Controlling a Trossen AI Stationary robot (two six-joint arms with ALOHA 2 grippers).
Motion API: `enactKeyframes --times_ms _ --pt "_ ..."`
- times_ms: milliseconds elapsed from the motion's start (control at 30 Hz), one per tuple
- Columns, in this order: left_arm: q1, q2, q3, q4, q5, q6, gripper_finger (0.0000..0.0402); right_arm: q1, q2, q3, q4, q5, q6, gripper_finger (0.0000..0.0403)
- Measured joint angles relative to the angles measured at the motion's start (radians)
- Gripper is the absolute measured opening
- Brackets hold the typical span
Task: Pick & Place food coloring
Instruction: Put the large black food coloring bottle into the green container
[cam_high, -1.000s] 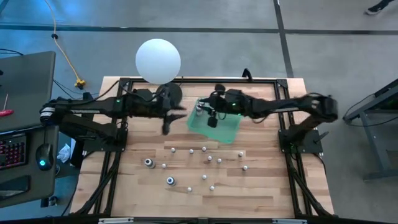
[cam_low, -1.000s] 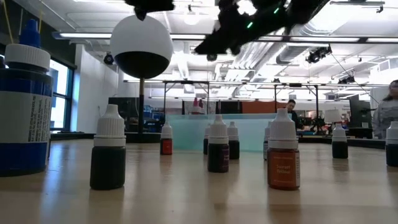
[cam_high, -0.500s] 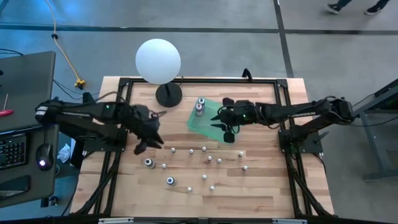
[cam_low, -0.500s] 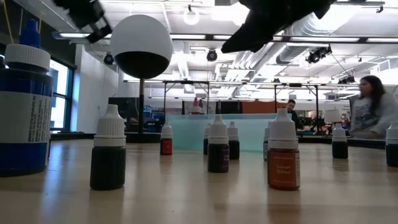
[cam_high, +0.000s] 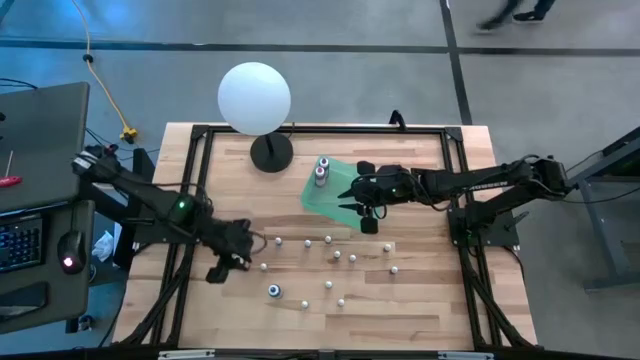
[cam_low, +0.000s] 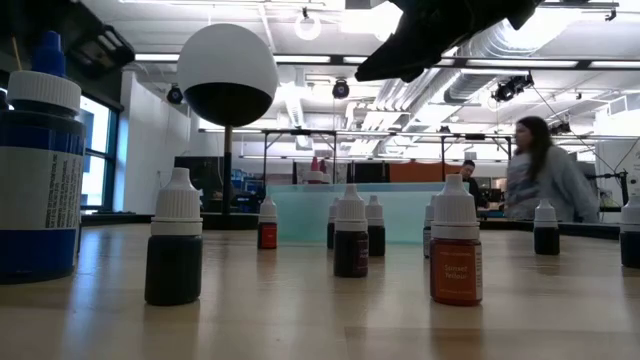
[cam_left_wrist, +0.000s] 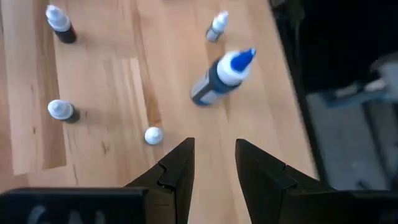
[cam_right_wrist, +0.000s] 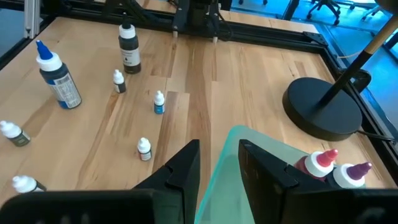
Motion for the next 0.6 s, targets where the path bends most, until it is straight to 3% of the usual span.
enactKeyframes --times_ms 333,600 --pt "-0.166 0.044 0.000 0.018 -0.290 0.060 0.0115 0.000 0.000 0.000 0.016 -0.001 0.000 0.0103" --pt "-0.171 0.050 0.000 -0.021 -0.263 -0.061 0.0115 0.000 0.000 0.000 0.021 -0.001 0.000 0.0103"
